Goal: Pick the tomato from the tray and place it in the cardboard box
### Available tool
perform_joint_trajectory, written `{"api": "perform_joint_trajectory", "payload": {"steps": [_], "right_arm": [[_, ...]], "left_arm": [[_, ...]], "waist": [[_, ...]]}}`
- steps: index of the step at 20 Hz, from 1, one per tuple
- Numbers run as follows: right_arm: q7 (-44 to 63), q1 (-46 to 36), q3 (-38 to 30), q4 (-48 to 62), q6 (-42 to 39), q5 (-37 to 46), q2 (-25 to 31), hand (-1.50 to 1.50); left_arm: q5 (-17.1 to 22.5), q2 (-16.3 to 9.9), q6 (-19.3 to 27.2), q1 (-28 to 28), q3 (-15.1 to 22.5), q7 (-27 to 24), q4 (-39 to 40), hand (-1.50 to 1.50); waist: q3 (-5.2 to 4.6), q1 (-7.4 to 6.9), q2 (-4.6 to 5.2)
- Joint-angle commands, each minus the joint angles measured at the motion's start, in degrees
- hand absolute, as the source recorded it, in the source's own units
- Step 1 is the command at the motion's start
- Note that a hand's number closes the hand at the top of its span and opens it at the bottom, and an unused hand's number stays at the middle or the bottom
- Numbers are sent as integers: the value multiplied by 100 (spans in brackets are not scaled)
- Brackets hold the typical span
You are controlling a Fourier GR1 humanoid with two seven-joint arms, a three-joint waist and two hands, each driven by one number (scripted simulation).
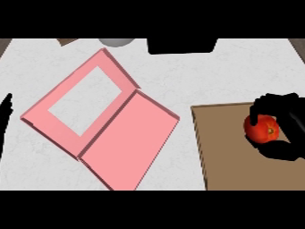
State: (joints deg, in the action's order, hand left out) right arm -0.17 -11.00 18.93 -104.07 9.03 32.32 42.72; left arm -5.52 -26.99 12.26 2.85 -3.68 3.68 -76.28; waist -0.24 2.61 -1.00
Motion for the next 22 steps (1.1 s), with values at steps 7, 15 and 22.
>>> {"api": "perform_joint_trajectory", "payload": {"steps": [7,15,22], "right_arm": [[3053,-1444,956,-1721,-1249,100,-1578,150],[4223,-3079,967,-286,-1519,110,-3392,150],[3406,-3666,891,2001,-586,230,-4244,150]], "left_arm": [[-37,-32,-263,243,40,195,-151,0],[-29,-13,-406,266,-127,6,-55,0],[-232,269,-224,122,-47,-28,-149,0]], "waist": [[10,-368,87],[18,-365,99],[22,-392,117]]}}
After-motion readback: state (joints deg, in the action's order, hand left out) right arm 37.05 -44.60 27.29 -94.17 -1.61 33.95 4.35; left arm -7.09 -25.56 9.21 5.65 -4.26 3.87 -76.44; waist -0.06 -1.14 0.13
